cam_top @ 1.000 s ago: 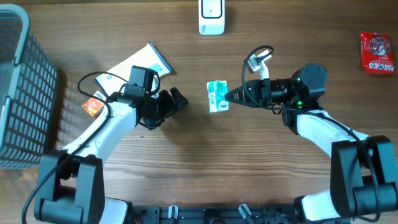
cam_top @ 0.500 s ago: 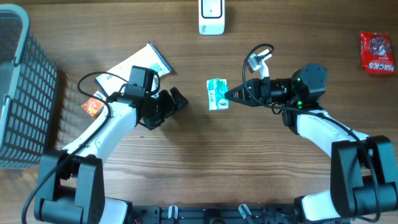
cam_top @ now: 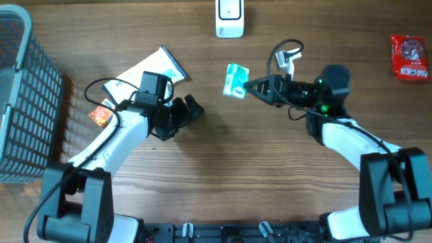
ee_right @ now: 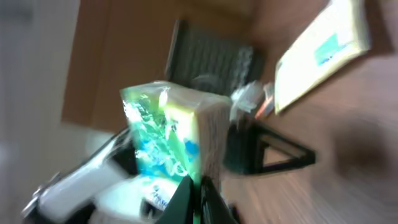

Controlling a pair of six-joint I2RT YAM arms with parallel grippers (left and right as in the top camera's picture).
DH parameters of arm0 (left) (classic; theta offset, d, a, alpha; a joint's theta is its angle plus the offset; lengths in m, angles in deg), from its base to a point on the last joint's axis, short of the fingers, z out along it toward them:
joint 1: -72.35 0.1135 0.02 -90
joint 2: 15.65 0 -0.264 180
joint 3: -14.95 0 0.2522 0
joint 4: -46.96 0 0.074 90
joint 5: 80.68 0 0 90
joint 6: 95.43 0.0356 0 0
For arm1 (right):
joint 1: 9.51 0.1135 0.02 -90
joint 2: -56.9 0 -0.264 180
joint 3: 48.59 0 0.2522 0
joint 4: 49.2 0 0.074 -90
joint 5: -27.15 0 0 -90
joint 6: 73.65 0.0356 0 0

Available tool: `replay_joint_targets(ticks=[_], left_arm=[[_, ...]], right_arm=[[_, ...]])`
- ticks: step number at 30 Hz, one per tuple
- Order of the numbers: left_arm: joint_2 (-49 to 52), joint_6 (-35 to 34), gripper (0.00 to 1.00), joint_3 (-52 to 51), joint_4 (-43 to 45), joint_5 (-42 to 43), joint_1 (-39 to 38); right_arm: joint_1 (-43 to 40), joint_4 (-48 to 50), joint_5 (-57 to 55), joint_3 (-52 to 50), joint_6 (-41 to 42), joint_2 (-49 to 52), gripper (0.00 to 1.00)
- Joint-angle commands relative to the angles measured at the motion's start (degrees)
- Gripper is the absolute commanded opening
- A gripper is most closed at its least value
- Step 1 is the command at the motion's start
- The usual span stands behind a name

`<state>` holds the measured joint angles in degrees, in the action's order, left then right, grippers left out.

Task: Scan the item barcode

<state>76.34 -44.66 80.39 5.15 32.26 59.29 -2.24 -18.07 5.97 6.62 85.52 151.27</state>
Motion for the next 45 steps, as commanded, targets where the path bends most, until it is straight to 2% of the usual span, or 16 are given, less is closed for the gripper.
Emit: replay_joint_targets(ticks=[1, 4, 7, 9, 10, 15, 19, 23, 24, 26, 28, 29, 31, 37, 43, 45], left_arm=[[-0.7, 1.3, 1.00, 0.0, 0.2, -0.5, 0.0], [-0.7, 1.4, 1.00, 0.0, 0.2, -0.5, 0.0], [-0.7, 1.4, 1.00, 0.0, 0.2, -0.5, 0.0], [-0.7, 1.4, 1.00, 0.0, 0.2, -0.5, 0.0], [-0.7, 1.3, 1.00, 0.0, 0.2, -0.5, 0.0], [-0.7, 1.4, 1.00, 0.0, 0.2, -0.5, 0.0], [-0.7, 1.4, 1.00, 0.0, 0.2, -0.5, 0.0], [-0.7, 1.4, 1.00, 0.0, 0.2, -0.5, 0.0], [-0.7, 1.4, 1.00, 0.0, 0.2, -0.5, 0.0], [-0.7, 1.4, 1.00, 0.0, 0.1, -0.5, 0.0], [-0.7, 1.3, 1.00, 0.0, 0.2, -0.5, 0.0], [-0.7, 1.3, 1.00, 0.0, 0.2, -0.5, 0.0], [-0.7, 1.3, 1.00, 0.0, 0.2, -0.5, 0.0], [-0.7, 1.3, 1.00, 0.0, 0.2, -0.5, 0.0], [-0.7, 1.3, 1.00, 0.0, 0.2, -0.5, 0.0], [-0.7, 1.3, 1.00, 0.0, 0.2, -0.5, 0.0]], right_arm=[[0.2, -24.1, -20.9, 6.2, -23.7, -0.1, 0.04], [1.2, -52.9, -39.6, 18.0, -40.8, -0.1, 0.05], [2.4, -64.9, -51.7, 28.8, -47.3, -0.1, 0.05], [5.3, -60.4, -70.7, 32.9, -53.9, -0.1, 0.05], [6.1, -58.3, -74.3, 32.9, -56.0, 0.4, 0.05], [10.8, -43.5, -81.6, 32.9, -69.3, 6.2, 0.04], [11.8, -44.1, -91.5, 32.9, -66.6, 11.1, 0.05], [9.9, -53.0, -85.9, 32.9, -64.3, 12.3, 0.23], [8.5, -55.1, -81.2, 32.9, -64.7, 12.6, 0.33], [4.5, -58.0, -71.3, 32.9, -64.5, 13.5, 0.73], [0.3, -59.0, -58.3, 32.9, -64.5, 14.9, 0.92], [-1.8, -59.1, -50.0, 32.9, -64.7, 15.8, 0.97], [-4.8, -59.4, -39.2, 32.9, -64.7, 18.2, 1.00], [-6.3, -59.9, -31.1, 32.9, -66.0, 27.0, 0.99], [-5.7, -61.2, -31.8, 32.9, -66.3, 28.7, 0.99], [-5.7, -63.9, -34.1, 32.9, -68.9, 28.7, 0.93]])
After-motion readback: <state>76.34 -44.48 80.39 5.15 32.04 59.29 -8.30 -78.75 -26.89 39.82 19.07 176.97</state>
